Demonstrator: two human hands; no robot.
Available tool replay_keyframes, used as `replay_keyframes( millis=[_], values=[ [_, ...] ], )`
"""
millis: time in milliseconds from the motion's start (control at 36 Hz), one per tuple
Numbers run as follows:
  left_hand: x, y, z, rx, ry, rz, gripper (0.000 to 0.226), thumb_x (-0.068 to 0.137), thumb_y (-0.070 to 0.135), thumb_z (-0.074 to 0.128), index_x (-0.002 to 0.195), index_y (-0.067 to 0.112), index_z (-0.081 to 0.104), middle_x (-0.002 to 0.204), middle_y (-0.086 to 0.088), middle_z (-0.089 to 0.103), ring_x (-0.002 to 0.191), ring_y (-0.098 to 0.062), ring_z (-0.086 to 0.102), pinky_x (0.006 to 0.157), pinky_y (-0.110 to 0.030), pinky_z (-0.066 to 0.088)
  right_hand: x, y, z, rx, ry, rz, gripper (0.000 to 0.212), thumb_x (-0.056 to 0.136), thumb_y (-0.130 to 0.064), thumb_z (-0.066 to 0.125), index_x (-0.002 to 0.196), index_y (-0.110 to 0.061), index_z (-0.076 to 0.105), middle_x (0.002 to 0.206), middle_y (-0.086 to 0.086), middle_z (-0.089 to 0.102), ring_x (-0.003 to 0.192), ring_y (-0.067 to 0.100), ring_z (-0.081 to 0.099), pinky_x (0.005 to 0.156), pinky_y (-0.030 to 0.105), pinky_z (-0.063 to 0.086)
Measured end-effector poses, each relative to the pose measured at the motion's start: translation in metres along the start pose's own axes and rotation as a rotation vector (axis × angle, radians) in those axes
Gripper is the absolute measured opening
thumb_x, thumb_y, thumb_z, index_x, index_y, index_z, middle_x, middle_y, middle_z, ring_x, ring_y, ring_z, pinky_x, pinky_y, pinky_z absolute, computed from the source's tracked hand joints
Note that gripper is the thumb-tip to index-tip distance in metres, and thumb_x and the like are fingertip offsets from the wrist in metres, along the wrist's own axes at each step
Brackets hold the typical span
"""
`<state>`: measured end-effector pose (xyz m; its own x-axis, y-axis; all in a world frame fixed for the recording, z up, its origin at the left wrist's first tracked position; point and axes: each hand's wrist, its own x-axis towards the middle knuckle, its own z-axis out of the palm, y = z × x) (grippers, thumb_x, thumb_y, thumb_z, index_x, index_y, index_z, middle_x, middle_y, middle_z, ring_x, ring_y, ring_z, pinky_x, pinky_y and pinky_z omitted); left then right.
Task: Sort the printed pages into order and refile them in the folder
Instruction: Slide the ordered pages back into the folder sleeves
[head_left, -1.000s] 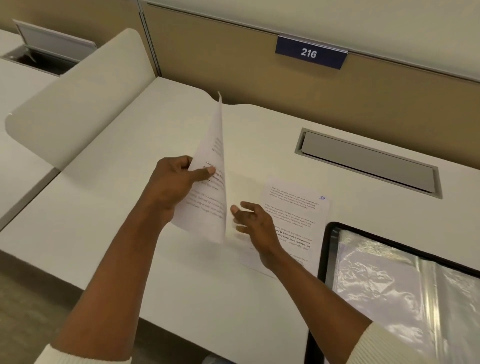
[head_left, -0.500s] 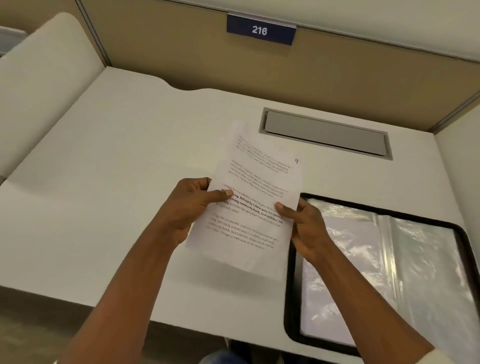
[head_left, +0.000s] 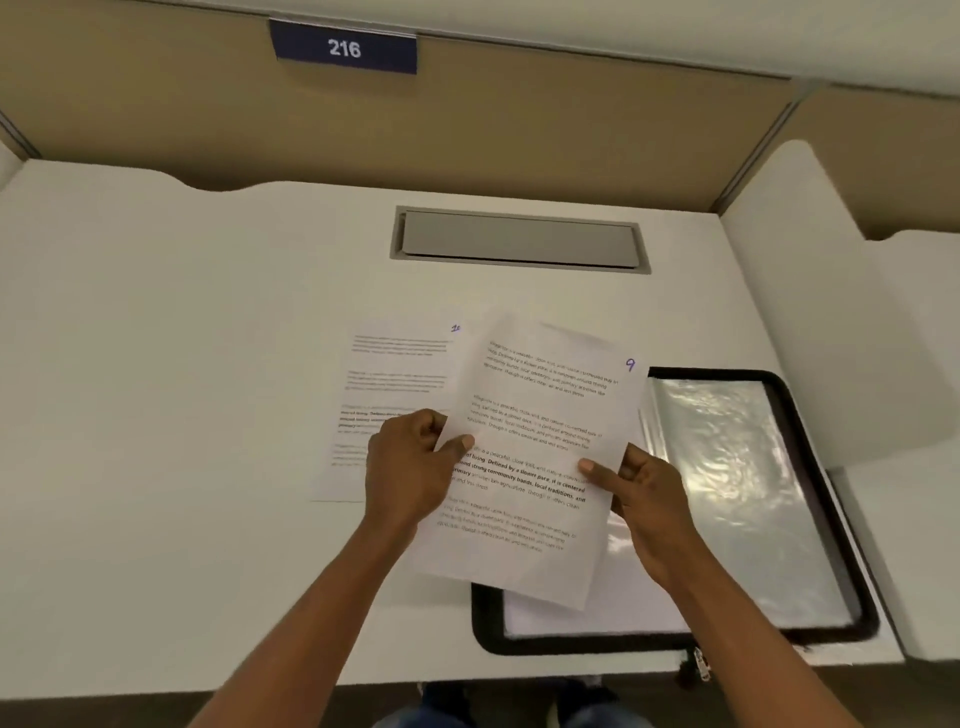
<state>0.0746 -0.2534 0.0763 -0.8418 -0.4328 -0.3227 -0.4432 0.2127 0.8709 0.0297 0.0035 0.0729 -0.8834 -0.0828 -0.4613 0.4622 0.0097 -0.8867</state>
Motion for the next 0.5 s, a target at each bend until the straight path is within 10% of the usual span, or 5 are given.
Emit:
replay_keyframes(
  millis=[500],
  values=[
    [-0.055, 0.054, 0.169, -0.076, 0.108, -0.014, 0.007, 0.093, 0.020, 0.082, 0.098, 0.017, 0.077, 0.086, 0.008, 0.081, 0.075, -0.010, 0.078, 0.066, -0.028, 0.064, 0.046, -0.009, -0.190, -0.048, -0.045, 0.034, 0.020, 0.091, -0.010, 0.077, 0.109, -0.001, 0.074, 0.104, 0.011, 0.080, 0.095, 0.032, 0.077, 0.085, 0.045, 0.059]
  ],
)
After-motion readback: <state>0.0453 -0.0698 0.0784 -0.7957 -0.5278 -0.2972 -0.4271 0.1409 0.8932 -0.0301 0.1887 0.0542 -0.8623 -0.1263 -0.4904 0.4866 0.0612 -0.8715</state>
